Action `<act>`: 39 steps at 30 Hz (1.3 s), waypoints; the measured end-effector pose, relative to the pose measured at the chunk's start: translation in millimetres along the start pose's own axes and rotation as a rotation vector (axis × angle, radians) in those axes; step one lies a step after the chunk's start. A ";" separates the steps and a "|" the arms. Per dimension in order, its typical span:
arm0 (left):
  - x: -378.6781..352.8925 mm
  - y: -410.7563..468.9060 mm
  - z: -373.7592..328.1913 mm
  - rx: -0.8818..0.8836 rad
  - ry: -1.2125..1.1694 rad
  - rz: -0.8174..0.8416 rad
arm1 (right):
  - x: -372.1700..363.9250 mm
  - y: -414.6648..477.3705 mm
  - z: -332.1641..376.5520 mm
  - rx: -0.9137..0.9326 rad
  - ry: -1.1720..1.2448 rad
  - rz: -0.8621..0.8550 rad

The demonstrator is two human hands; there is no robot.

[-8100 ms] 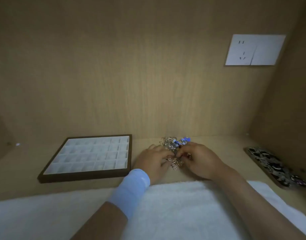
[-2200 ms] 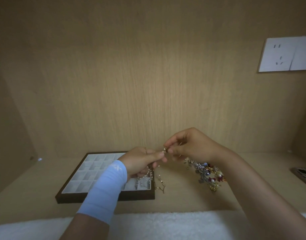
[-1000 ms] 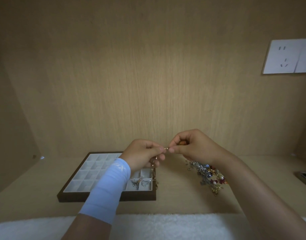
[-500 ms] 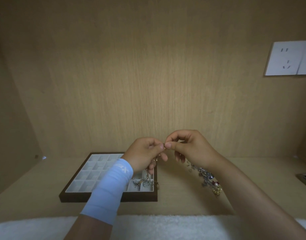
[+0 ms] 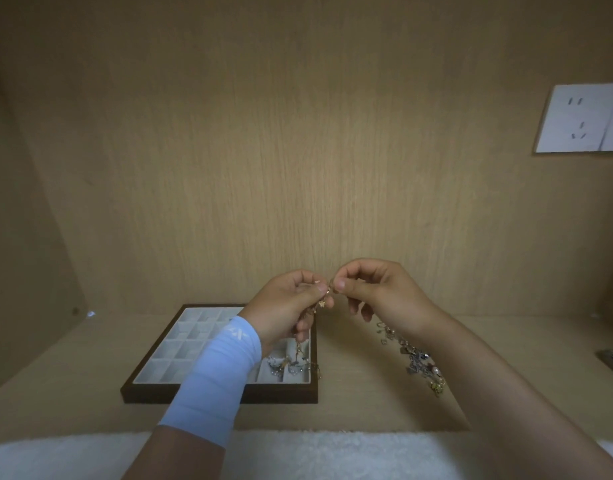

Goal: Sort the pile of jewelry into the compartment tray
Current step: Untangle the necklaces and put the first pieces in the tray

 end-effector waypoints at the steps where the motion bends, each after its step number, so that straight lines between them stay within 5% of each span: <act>1: 0.2 -0.6 -1.3 -0.006 0.011 -0.003 | 0.3 -0.3 0.1 0.001 0.038 -0.036; 8: -4.9 -2.0 -7.0 -0.039 0.118 -0.002 | -4.6 0.3 -0.1 -0.106 0.207 -0.077; 15: 7.2 -6.3 -12.1 -0.006 0.093 -0.043 | 27.8 -7.5 -43.9 -0.473 -0.716 0.189; 20: -0.1 -7.3 -17.2 -0.042 0.027 0.013 | 19.0 -7.5 -36.7 -0.496 -0.953 0.222; 22: -3.9 -8.2 -21.6 -0.086 -0.026 0.021 | 10.7 -8.2 -17.2 -0.415 -0.849 0.214; 27: -5.8 -12.2 -42.4 -0.209 -0.284 -0.032 | -35.7 -12.0 7.0 -0.217 -0.137 0.475; 32: 19.6 -20.0 -63.9 -0.360 -0.329 -0.144 | -45.1 -10.5 -8.9 -0.167 -0.133 0.342; 39: 58.3 -22.9 -53.2 -0.279 0.051 -0.417 | -23.8 -4.1 4.2 -0.076 -0.142 0.071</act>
Point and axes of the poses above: each hand's wrist, its own y-axis towards the middle knuckle, its own x-axis out of the back of the hand, z = x × y, the point moved 3 cm from there along y, towards the middle knuckle, and after that the axes turned 5 degrees about y, right-handed, at the moved point
